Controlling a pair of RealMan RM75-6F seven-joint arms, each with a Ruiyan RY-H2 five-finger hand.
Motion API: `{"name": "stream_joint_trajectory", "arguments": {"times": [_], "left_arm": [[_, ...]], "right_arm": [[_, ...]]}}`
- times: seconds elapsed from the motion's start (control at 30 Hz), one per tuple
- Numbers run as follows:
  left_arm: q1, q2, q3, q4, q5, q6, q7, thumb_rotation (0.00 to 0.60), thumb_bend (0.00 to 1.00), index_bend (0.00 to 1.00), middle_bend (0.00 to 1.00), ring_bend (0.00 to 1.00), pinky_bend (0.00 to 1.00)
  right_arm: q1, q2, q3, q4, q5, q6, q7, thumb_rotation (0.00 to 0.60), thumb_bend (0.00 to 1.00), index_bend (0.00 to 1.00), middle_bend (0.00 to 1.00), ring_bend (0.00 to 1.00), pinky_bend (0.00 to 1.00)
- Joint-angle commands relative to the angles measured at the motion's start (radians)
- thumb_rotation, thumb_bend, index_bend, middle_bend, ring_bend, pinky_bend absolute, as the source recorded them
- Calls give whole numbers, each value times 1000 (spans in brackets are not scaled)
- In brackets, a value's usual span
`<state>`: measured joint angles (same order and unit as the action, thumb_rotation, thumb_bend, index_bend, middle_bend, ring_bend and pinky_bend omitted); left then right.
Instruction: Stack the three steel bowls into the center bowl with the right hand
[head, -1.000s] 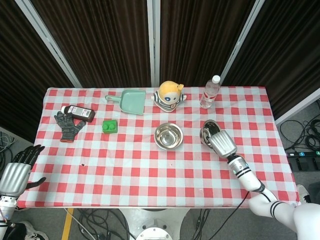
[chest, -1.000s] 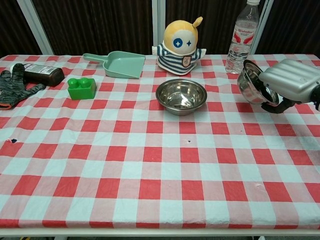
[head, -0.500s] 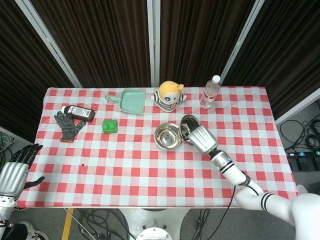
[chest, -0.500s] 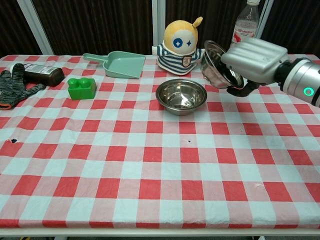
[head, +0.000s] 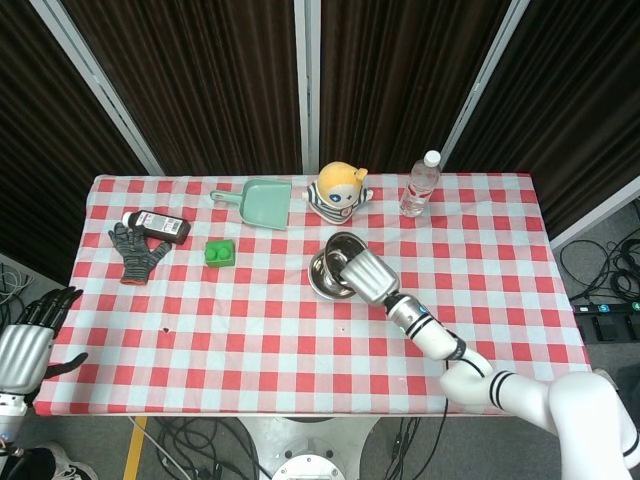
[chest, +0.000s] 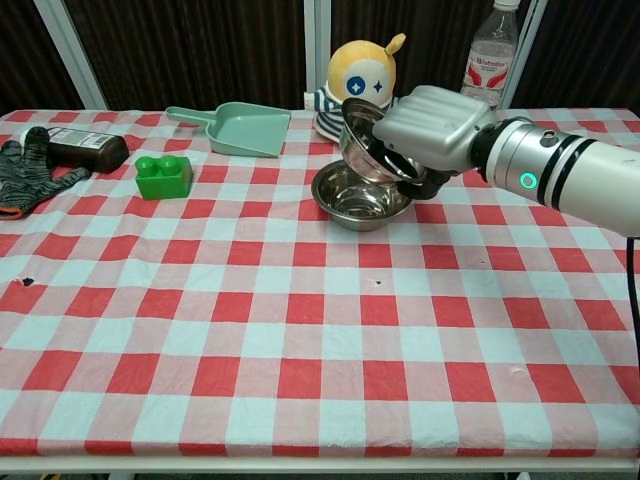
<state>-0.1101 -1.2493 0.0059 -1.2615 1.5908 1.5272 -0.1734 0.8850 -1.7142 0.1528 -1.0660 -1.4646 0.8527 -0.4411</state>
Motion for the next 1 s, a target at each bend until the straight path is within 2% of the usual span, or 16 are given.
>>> {"name": "stream_joint_trajectory", "arguments": {"times": [0.03,0.2,0.27,0.4,0.5,0.6,0.73,0.83,1.0], "left_arm": [[1,0,0,4,-1,0,-7,600,32,155,199,135,218],[1,-4,-1,17,-4,-1,-20,600,30,155,199,135,218],[2,-4,-2,22,-7,-3,-27,600,30,155,199,135,218],[4,-5,-2,31,-8,0,-39,600,29,155,199,134,218],[4,-5,-4,35,-9,1,-46,600,26,155,199,134,218],[3,-5,-5,34,-8,1,-47,600,25,155,198,134,218],[-1,-5,-4,29,-3,-1,-44,600,24,155,199,134,218],[-3,-4,-3,23,0,-3,-39,600,23,155,199,135,218],[-11,-2,-3,11,3,-13,-25,600,23,155,199,134,218]], "right_arm": [[15,-21,2,23,13,-19,-7,600,376,689,617,807,763],[35,-47,3,52,31,-46,-12,600,359,688,604,807,763],[44,-52,4,60,43,-66,-12,600,303,662,586,807,763],[54,-48,-3,60,50,-85,-19,600,112,562,516,805,763],[57,-35,-3,47,57,-85,-25,600,40,486,460,803,762],[56,-17,2,27,69,-82,-36,600,17,415,434,801,763],[49,30,11,-26,88,-64,-67,600,13,337,395,800,763],[31,83,24,-89,98,-22,-86,600,12,333,394,801,763],[-58,237,33,-267,99,120,-89,600,2,324,396,793,762]]}}
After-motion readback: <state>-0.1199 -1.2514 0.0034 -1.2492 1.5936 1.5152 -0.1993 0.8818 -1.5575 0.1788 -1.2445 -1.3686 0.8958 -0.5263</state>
